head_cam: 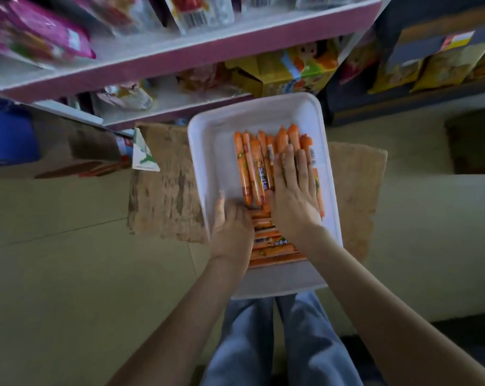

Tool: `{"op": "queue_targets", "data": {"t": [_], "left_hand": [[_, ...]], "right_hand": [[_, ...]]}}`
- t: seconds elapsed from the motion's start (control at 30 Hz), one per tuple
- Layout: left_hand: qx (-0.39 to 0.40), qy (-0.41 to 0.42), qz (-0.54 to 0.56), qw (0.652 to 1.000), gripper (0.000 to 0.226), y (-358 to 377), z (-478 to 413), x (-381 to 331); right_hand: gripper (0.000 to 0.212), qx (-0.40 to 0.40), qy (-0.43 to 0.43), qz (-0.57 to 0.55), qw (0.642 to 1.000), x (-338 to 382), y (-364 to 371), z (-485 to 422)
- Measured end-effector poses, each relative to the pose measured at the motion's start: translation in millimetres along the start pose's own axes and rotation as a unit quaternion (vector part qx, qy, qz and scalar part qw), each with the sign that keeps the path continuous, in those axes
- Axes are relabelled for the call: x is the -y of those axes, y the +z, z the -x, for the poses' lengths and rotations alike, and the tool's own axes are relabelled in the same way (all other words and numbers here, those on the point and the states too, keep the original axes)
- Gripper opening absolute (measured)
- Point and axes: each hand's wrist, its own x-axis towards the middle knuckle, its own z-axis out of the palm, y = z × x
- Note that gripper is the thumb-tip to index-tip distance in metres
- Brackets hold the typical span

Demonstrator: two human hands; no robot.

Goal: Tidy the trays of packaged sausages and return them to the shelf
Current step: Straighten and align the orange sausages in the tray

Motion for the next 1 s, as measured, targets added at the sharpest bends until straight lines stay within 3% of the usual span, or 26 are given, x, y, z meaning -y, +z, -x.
{"op": "queue_targets", "data": {"t": [0.07, 0.3, 0.4, 0.47, 0.53, 0.7, 0.77, 0.83, 1.0], "left_hand": [[-0.046, -0.038, 0.033, 0.998, 0.035, -7, -4, 2], [0.037, 0.018, 0.024, 0.999, 0.037, -24, -8, 16], [-0.057, 0.010, 0.088, 0.994, 0.022, -28, -6, 21], [-0.037, 0.016, 0.105, 0.994, 0.021, -29, -6, 22], [-0.007, 0.038, 0.106, 0.994, 0.033, -26, -5, 22], [-0.100, 0.030, 0.141, 0.985, 0.031, -42, 9, 43], [-0.121, 0.007, 0.256, 0.959, 0.029, -56, 21, 59], [-0.121, -0.026, 0.410, 0.904, 0.029, -76, 34, 73], [-0.073, -0.014, 0.632, 0.771, 0.013, -132, 73, 102]], "right_hand": [[0.073, -0.013, 0.002, 0.027, 1.000, -2, 7, 3], [0.068, 0.001, -0.048, 0.124, 0.991, -7, 7, 2], [0.069, 0.023, -0.083, 0.156, 0.984, -8, 7, -4], [0.066, 0.023, -0.092, 0.155, 0.983, -10, 7, -5], [0.066, 0.027, -0.090, 0.143, 0.985, -10, 5, -5], [0.064, 0.021, -0.120, 0.002, 0.993, -14, -11, 1], [0.055, 0.076, -0.136, -0.117, 0.981, -10, -27, 9], [0.041, 0.132, -0.126, -0.236, 0.955, -2, -48, 21], [0.029, 0.071, -0.012, -0.376, 0.924, 9, -132, 47]]}}
